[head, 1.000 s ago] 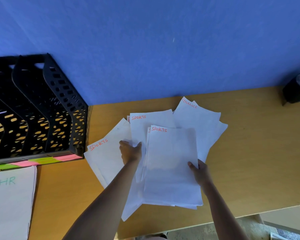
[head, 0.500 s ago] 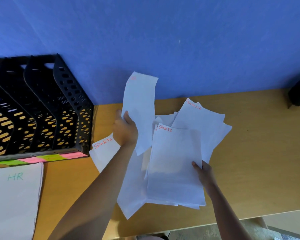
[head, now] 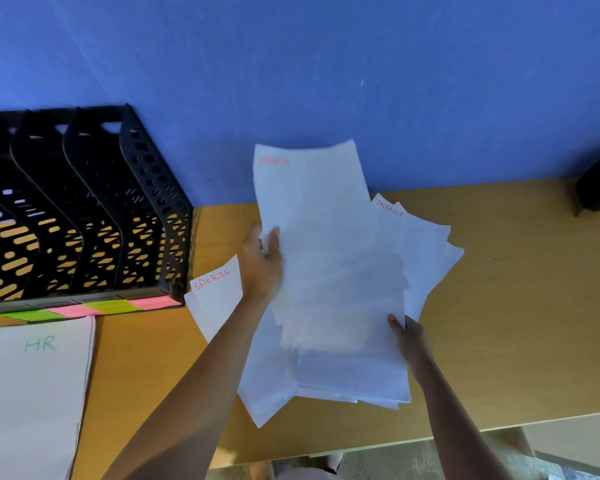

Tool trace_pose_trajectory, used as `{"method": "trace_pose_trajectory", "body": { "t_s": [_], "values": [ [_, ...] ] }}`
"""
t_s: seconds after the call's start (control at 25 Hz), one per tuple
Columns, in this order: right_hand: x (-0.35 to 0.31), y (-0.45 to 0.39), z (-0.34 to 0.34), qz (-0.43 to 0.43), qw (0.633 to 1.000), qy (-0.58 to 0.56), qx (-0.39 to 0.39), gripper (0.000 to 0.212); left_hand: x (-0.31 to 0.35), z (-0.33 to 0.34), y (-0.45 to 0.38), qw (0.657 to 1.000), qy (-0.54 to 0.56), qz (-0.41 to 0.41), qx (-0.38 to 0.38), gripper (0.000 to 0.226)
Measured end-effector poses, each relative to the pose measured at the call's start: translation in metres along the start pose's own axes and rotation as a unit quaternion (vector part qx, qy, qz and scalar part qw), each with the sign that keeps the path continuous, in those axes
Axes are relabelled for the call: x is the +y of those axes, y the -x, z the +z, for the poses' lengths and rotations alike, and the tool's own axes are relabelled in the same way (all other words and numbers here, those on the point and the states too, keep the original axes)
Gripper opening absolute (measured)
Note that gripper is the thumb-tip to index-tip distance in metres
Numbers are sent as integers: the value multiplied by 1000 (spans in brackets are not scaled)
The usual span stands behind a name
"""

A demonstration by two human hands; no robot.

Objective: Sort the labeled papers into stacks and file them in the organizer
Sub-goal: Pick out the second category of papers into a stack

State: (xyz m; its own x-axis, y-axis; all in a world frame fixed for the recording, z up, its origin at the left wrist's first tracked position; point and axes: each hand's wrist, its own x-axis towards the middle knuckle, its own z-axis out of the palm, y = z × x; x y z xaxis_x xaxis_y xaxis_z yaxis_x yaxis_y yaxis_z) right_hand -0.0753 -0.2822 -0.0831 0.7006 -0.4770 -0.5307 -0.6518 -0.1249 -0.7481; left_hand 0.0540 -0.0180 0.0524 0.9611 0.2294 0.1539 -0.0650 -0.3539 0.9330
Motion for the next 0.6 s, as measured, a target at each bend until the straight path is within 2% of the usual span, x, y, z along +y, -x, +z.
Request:
{"method": "trace_pose_trajectory", "body": {
  "t_s": [0.12, 0.28, 0.32, 0.48, 0.52, 0.6],
  "values": [
    [-2, 1, 0, 24, 998, -61, -12, 36, -38, 11, 34, 995, -40, -29, -88, 15],
    [-3, 6, -4, 27, 991, -125, -41, 58, -67, 22, 70, 981, -87, -84, -151, 14],
    [-2, 8, -4, 14, 990, -130, -47, 57, -70, 24, 75, 975, -100, -108, -168, 16],
    [4, 11, -4, -52, 995, -67, -48, 23, -72, 28, 86, 945, -121, -183, -243, 23],
    [7, 11, -4, -67, 996, -49, -46, 23, -73, 27, 86, 945, -115, -197, -233, 26],
    [8, 12, -4, -82, 996, -21, -41, 24, -75, 18, 84, 957, -90, -234, -148, 22]
  ]
}}
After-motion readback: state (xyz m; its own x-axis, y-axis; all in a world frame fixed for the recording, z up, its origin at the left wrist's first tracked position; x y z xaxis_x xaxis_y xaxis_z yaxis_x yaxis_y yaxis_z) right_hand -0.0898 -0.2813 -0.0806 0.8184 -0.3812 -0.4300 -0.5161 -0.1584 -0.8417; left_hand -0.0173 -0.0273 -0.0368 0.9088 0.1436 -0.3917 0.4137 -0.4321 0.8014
